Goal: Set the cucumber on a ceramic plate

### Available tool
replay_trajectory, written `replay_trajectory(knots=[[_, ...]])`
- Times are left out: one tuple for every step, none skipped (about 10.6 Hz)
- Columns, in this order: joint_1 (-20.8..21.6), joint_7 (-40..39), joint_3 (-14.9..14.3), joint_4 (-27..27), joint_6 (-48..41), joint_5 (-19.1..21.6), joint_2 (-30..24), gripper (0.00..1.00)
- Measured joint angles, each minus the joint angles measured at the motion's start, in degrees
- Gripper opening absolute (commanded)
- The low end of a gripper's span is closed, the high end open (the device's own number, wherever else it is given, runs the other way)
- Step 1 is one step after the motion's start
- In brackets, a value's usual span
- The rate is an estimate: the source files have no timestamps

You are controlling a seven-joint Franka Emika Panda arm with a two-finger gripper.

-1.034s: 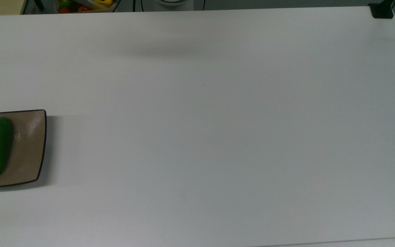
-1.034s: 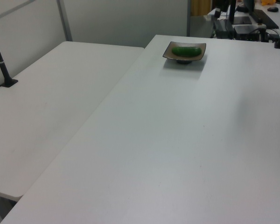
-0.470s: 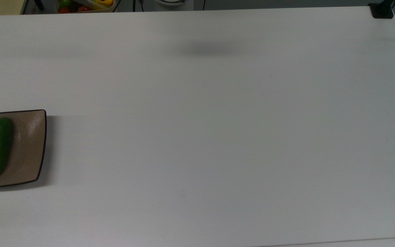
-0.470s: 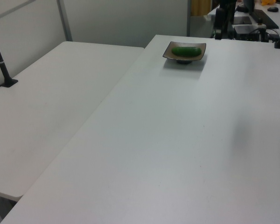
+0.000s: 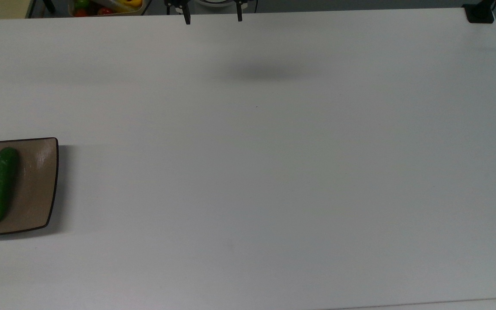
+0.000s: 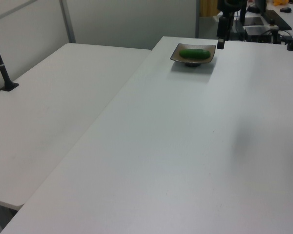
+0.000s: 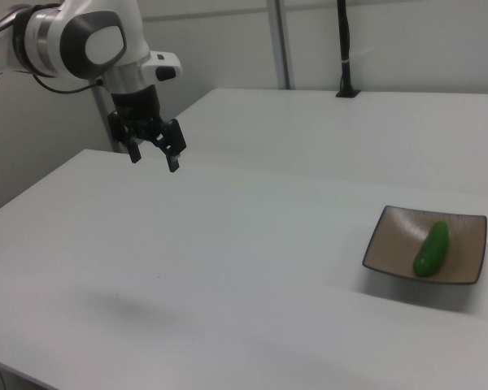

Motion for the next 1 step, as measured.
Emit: replay_trajectory(knots=[[-0.6, -0.9, 0.0, 0.0, 0.1, 0.0, 0.0, 1.00]])
